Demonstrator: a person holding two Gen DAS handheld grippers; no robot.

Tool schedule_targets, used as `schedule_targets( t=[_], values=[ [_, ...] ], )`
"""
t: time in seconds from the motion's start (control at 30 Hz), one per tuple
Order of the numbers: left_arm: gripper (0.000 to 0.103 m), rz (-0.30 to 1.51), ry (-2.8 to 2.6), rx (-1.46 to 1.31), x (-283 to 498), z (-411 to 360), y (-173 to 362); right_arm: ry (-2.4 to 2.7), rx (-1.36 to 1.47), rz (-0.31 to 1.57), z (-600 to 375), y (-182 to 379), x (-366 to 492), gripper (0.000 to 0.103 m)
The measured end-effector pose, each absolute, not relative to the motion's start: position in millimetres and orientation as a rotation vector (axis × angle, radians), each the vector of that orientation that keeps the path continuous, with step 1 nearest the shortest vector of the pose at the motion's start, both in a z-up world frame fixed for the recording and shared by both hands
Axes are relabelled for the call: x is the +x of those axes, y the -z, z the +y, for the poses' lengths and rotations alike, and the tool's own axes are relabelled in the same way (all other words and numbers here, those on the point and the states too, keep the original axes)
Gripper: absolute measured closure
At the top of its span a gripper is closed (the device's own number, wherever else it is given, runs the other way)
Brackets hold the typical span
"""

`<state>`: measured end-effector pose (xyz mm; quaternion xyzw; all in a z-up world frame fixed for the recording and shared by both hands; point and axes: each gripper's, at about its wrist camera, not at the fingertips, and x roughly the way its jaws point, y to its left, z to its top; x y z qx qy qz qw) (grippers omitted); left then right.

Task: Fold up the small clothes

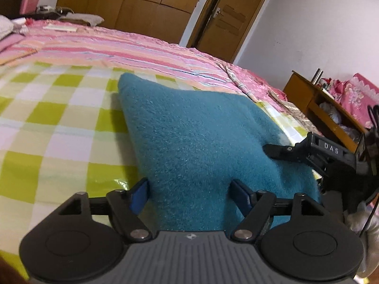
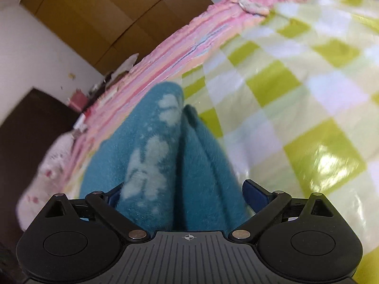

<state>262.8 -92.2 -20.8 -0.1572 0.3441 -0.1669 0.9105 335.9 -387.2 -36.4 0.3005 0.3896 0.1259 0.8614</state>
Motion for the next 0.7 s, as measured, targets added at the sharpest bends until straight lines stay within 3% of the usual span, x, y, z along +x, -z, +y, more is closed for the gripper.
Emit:
schedule_targets(
  t=[0.13,0.4,0.7],
  values=[
    [0.035,0.725,0.366,-0.373,256.4,-77.2,17.4,-0.293,0.665,0.841,-370.5,34.9,325.4,0.008],
    [0.036,0.777,0.358,-0.31,186.6,-22.5,2.0,-0.408,0.626,0.941,-312.9,26.6,252.0,0.008],
    [0.038,0.649,0.28,-0.148,147.0,-28.1,-24.2,-0.235,0.444,0.793,-304.0,-11.1,194.8,0.008]
  ],
)
